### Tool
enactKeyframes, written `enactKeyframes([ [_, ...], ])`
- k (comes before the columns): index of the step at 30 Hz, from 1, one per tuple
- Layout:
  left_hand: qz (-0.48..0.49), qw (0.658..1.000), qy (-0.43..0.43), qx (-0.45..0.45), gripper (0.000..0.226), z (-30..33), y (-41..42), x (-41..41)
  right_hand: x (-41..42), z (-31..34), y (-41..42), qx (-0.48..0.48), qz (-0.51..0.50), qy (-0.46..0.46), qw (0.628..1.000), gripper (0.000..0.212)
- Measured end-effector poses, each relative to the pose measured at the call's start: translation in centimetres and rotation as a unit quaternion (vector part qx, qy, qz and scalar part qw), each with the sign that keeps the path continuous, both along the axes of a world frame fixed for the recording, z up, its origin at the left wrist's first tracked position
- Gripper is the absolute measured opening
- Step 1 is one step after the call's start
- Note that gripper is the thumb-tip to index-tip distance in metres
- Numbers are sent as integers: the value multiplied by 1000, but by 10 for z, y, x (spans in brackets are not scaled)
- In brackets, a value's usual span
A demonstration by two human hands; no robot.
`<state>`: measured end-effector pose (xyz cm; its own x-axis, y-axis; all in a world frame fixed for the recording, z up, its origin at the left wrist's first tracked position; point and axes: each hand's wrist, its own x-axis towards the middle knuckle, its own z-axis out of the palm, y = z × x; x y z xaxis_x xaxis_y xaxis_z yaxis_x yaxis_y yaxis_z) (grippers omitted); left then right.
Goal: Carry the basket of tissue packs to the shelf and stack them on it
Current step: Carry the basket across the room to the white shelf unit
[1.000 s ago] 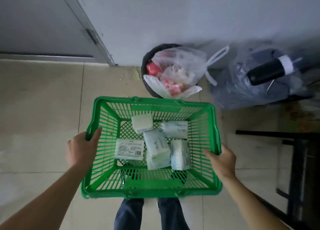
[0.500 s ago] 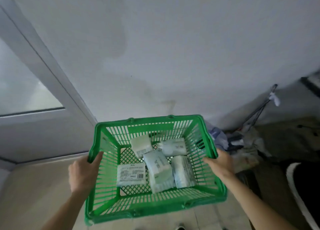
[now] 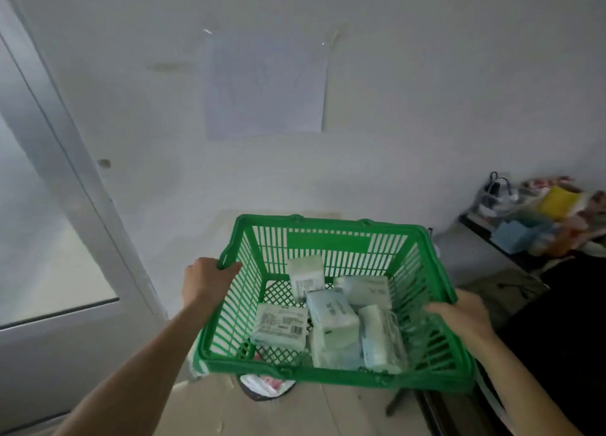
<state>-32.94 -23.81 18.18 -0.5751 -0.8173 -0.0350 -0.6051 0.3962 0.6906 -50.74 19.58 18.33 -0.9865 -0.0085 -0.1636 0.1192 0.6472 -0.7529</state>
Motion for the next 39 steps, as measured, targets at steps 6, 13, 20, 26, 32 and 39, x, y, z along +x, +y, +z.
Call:
enactKeyframes([
  [6,-141,990,0,-23,64,37,41,-48,63,35,75,-37,-128,1,991,16],
  [13,-310,948,4,-75,71,64,134,-106,148,48,184,-66,-251,-6,966,17],
  [20,-446,893,26,-55,64,89,287,-129,262,57,289,-52,-407,3,912,19],
  [26,-569,821,44,26,54,87,454,-103,389,60,380,-41,-526,0,850,20],
  [32,-629,778,4,5,57,57,607,-40,513,48,460,-19,-598,-26,801,34],
  [39,-681,731,-47,-13,52,-12,736,47,634,-18,507,-62,-689,-85,717,37],
])
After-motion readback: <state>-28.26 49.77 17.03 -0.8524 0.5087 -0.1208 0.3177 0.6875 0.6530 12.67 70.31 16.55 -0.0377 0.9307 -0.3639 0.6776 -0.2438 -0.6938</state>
